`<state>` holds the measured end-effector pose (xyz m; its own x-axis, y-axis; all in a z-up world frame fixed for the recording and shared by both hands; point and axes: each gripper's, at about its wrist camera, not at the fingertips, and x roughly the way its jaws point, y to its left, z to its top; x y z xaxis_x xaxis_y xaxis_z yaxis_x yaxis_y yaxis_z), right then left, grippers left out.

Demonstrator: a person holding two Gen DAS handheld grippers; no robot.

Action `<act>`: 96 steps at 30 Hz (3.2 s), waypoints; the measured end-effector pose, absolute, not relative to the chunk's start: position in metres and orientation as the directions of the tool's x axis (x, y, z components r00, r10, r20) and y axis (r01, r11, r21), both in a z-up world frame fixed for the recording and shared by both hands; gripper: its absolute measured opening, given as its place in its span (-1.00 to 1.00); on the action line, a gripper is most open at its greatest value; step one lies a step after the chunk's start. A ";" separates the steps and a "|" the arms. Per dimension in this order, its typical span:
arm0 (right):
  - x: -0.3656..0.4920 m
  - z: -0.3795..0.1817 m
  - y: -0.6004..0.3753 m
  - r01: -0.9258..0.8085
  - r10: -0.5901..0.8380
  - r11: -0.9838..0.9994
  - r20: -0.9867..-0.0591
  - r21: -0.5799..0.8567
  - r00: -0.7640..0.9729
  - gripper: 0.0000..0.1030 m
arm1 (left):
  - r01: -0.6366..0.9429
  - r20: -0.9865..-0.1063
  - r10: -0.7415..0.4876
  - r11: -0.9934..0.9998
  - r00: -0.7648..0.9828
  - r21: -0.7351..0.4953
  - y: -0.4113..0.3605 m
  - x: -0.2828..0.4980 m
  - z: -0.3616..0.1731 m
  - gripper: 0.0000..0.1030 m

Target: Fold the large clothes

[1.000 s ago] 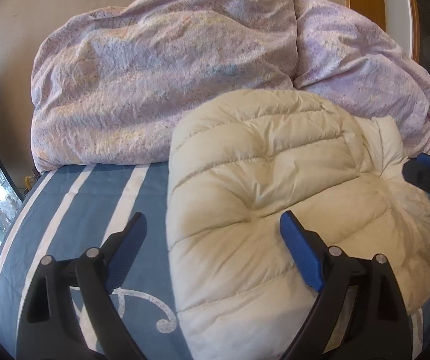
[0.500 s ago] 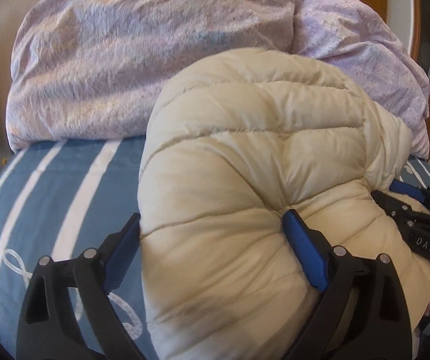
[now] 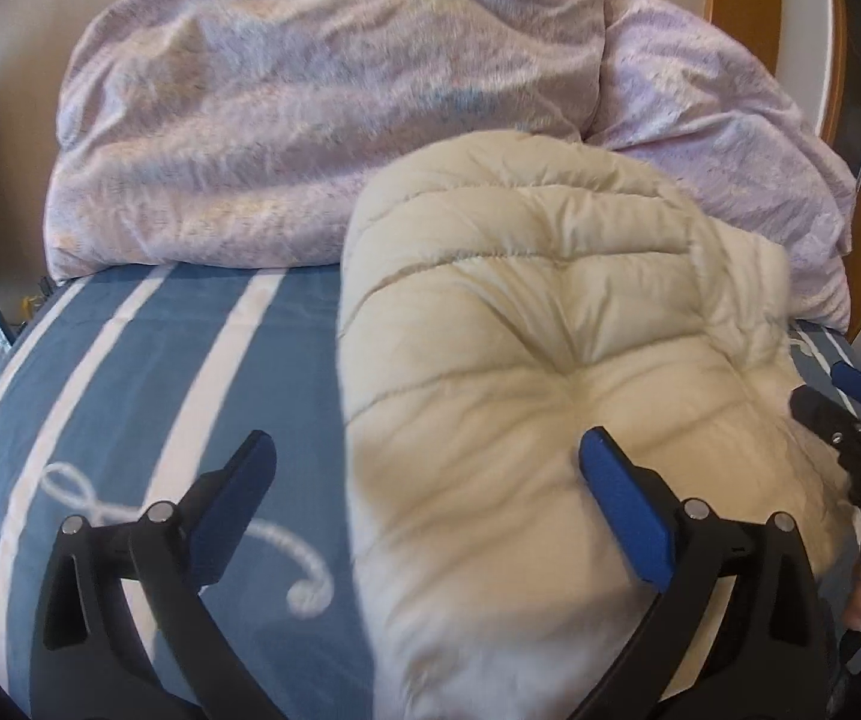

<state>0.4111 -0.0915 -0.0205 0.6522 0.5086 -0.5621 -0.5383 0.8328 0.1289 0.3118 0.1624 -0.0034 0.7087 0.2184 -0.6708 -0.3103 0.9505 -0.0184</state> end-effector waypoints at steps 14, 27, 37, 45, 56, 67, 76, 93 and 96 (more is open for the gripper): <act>0.369 -0.019 -0.111 -0.474 0.439 0.874 -0.597 0.108 0.672 0.97 | -0.306 -0.693 0.212 0.952 0.689 -0.012 0.136 0.240 0.001 0.96; 0.299 -0.015 -0.140 -0.440 0.465 0.874 -0.613 0.205 0.639 0.97 | -0.337 -0.678 0.236 0.941 0.696 -0.018 0.108 0.177 0.007 0.96; 0.261 -0.008 -0.147 -0.468 0.512 0.846 -0.637 0.257 0.576 0.97 | -0.334 -0.711 0.214 0.942 0.670 -0.031 0.096 0.146 0.000 0.96; 0.239 -0.005 -0.154 -0.469 0.509 0.846 -0.645 0.253 0.571 0.97 | -0.323 -0.736 0.183 0.945 0.652 -0.050 0.086 0.127 0.003 0.96; 0.221 0.008 -0.154 -0.502 0.537 0.826 -0.632 0.257 0.559 0.97 | -0.285 -0.719 0.143 0.955 0.680 -0.080 0.072 0.109 0.030 0.96; 0.218 0.013 -0.159 -0.507 0.560 0.813 -0.625 0.288 0.544 0.97 | -0.272 -0.712 0.111 0.955 0.694 -0.116 0.073 0.105 0.037 0.96; 0.217 0.014 -0.158 -0.514 0.572 0.805 -0.621 0.298 0.536 0.97 | -0.264 -0.711 0.095 0.956 0.697 -0.131 0.074 0.106 0.037 0.96; 0.218 0.010 -0.152 -0.517 0.585 0.795 -0.626 0.317 0.516 0.97 | -0.240 -0.709 0.063 0.959 0.702 -0.151 0.071 0.109 0.035 0.96; 0.218 0.009 -0.152 -0.517 0.585 0.795 -0.627 0.318 0.515 0.97 | -0.237 -0.709 0.060 0.959 0.703 -0.154 0.072 0.109 0.035 0.96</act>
